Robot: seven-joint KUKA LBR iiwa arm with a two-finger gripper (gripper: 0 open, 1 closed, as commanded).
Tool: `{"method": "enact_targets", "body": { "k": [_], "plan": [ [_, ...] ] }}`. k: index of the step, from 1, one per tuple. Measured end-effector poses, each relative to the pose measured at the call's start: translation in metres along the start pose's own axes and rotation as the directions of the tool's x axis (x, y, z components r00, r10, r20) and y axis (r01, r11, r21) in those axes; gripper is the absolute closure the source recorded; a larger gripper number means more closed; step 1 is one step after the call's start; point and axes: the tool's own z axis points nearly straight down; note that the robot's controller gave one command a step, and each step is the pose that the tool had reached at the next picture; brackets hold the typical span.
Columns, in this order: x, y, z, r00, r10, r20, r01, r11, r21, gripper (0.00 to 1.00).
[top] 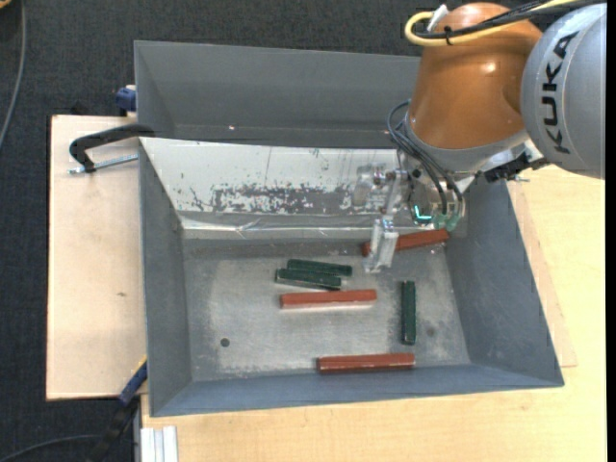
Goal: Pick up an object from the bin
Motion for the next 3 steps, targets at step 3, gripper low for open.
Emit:
{"method": "enact_targets", "body": {
  "k": [3],
  "plan": [
    [-0.009,0.053,0.085,1.000,-0.028,0.008,0.028,1.000,-0.001,0.00]
  ]
}}
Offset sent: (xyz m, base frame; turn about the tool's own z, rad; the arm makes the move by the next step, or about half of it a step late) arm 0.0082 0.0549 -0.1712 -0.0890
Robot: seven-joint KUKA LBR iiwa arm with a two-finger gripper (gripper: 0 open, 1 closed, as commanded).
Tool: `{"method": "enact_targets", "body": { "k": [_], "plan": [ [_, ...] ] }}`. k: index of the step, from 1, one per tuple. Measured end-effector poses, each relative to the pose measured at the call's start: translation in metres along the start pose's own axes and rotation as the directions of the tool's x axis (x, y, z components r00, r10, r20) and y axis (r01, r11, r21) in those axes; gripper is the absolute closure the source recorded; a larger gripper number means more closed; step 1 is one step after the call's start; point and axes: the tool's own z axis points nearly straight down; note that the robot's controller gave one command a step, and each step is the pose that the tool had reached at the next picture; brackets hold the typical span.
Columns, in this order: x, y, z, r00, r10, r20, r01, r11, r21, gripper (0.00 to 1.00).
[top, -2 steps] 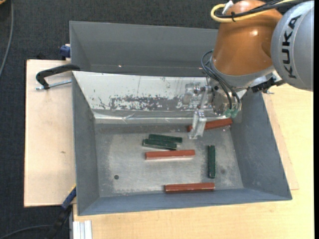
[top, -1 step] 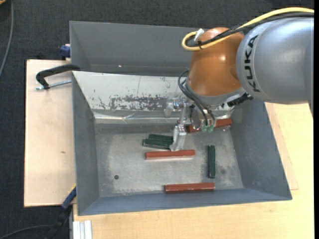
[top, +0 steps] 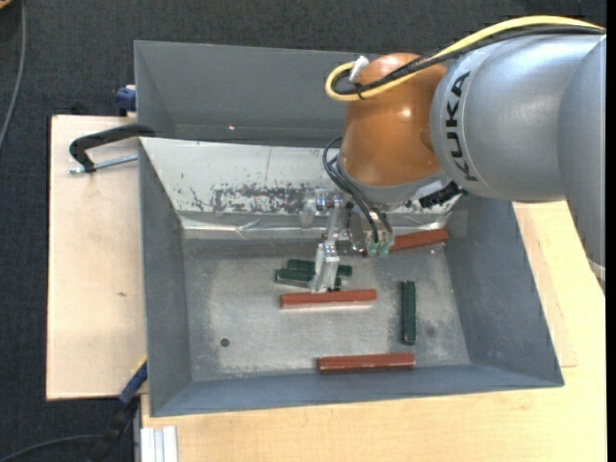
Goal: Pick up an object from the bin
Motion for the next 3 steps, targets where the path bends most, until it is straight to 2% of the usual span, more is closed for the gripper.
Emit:
{"method": "enact_targets", "body": {
  "k": [1,2,3],
  "plan": [
    [0.001,-0.016,0.002,0.999,0.045,0.000,-0.045,0.999,0.000,0.00],
    [0.000,-0.029,0.078,0.963,0.271,0.002,-0.271,0.963,-0.001,0.00],
    [-0.001,-0.026,0.097,0.986,0.166,0.007,-0.166,0.986,0.000,1.00]
  ]
}}
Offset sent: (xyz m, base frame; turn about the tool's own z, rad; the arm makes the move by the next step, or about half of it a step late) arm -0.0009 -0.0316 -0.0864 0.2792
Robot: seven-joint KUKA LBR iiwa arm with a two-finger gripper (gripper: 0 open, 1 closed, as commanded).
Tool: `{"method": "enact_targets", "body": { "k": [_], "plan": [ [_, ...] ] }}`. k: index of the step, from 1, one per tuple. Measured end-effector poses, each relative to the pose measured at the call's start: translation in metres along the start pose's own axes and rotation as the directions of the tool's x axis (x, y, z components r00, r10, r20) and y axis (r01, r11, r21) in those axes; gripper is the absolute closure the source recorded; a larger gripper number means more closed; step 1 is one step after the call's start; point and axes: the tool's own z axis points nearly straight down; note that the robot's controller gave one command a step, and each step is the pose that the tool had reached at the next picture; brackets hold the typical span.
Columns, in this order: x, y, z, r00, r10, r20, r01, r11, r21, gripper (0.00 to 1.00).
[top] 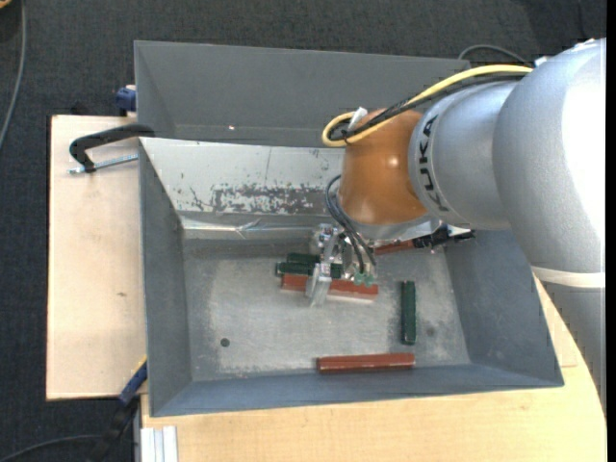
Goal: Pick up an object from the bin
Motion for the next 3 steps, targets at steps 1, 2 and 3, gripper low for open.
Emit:
{"method": "enact_targets", "body": {
  "k": [1,2,3],
  "plan": [
    [0.000,0.001,-0.002,1.000,-0.014,0.003,0.014,1.000,0.000,1.00],
    [-0.001,0.001,-0.006,1.000,-0.021,0.005,0.021,1.000,0.000,1.00],
    [-0.001,0.000,-0.016,1.000,-0.015,0.006,0.015,1.000,-0.001,1.00]
  ]
}}
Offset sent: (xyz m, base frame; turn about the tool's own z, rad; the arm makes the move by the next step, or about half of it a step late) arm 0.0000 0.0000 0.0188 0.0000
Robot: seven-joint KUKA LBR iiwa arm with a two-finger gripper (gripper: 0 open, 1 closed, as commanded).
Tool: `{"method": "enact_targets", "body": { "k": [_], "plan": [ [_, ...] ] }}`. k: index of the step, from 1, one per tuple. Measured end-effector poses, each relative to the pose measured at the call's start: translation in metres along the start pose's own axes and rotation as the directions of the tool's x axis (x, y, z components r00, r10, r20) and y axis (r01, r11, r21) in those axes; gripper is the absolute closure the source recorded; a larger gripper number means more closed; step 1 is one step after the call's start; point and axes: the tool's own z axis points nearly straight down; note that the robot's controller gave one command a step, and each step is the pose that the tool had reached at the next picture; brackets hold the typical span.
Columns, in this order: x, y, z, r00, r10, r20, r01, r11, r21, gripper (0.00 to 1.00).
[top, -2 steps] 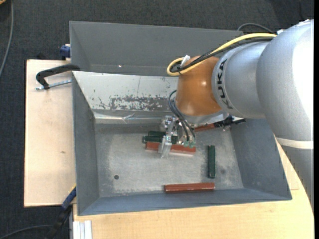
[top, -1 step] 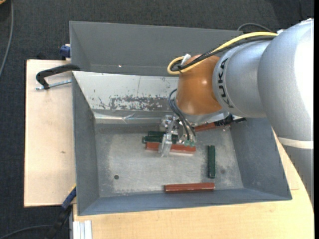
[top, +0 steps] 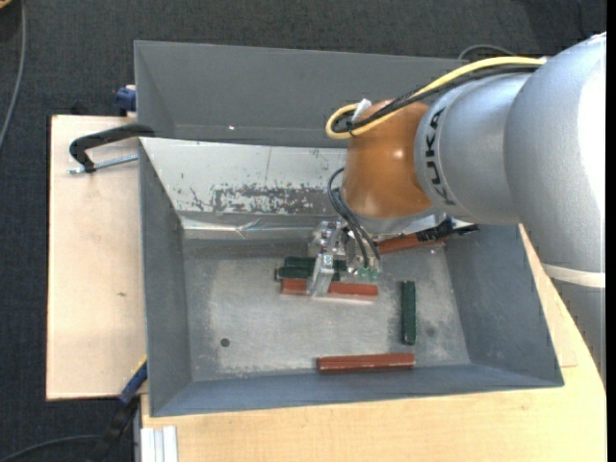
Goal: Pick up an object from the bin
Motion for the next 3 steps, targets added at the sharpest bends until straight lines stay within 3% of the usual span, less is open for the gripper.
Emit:
{"method": "enact_targets", "body": {
  "k": [1,3],
  "plan": [
    [0.002,0.000,-0.019,1.000,0.000,-0.009,0.000,1.000,0.001,1.00],
    [0.001,0.001,-0.056,1.000,-0.002,-0.008,0.002,1.000,-0.001,1.00]
  ]
}}
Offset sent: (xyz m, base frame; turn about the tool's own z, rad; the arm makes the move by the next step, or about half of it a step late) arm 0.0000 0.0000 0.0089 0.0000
